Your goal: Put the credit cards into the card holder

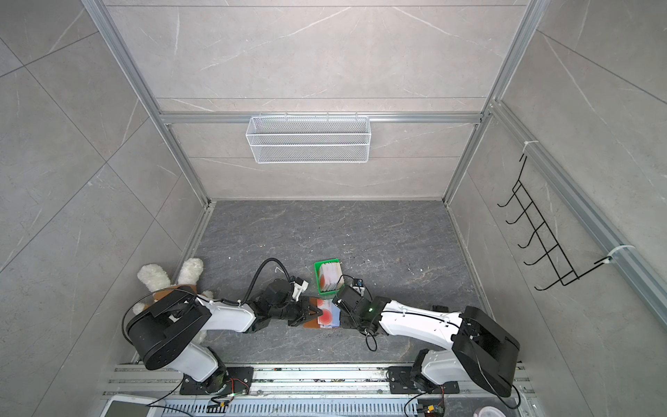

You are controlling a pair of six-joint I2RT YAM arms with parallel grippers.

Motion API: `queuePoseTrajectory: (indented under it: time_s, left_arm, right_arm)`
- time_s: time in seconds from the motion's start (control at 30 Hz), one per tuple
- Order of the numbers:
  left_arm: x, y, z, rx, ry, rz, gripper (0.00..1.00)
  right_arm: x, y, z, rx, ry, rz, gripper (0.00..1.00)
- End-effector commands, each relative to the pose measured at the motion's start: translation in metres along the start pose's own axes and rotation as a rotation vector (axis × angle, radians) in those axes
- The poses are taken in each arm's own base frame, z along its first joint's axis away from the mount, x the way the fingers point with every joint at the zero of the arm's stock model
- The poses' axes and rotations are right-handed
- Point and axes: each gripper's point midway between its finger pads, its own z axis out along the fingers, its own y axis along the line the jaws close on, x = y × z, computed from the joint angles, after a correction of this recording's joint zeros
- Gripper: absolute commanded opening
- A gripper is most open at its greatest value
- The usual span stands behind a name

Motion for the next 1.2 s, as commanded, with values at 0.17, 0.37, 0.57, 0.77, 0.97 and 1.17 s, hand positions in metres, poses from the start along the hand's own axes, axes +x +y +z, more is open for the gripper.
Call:
queuePoseTrajectory:
  time_s: [0.17,0.37,0.57,0.77,0.97,1.17]
  left_arm:
    - [0.008,0.008,0.002,-0.024,0.037,-0.013,0.03]
    - [0.007,0.010,0.001,-0.053,0.042,-0.024,0.09]
    - [0.009,0.015,-0.004,-0.113,0.051,-0.023,0.18]
    - [0.008,0.020,-0.014,-0.214,0.053,-0.025,0.31]
    - [0.007,0.028,-0.023,-0.313,0.055,-0.042,0.33]
    - [0.005,0.031,-0.025,-0.358,0.057,-0.044,0.32]
  right_arm:
    - [0.005,-0.004,0.016,-0.016,0.033,0.023,0.21]
    - [0.010,-0.009,0.024,-0.017,0.044,0.045,0.19]
    - [0.014,-0.008,0.026,-0.033,0.054,0.042,0.17]
    - [0.015,-0.003,0.025,-0.063,0.060,0.032,0.15]
    - [0.017,0.005,0.023,-0.103,0.064,0.022,0.14]
    - [0.022,0.013,0.024,-0.131,0.072,0.016,0.14]
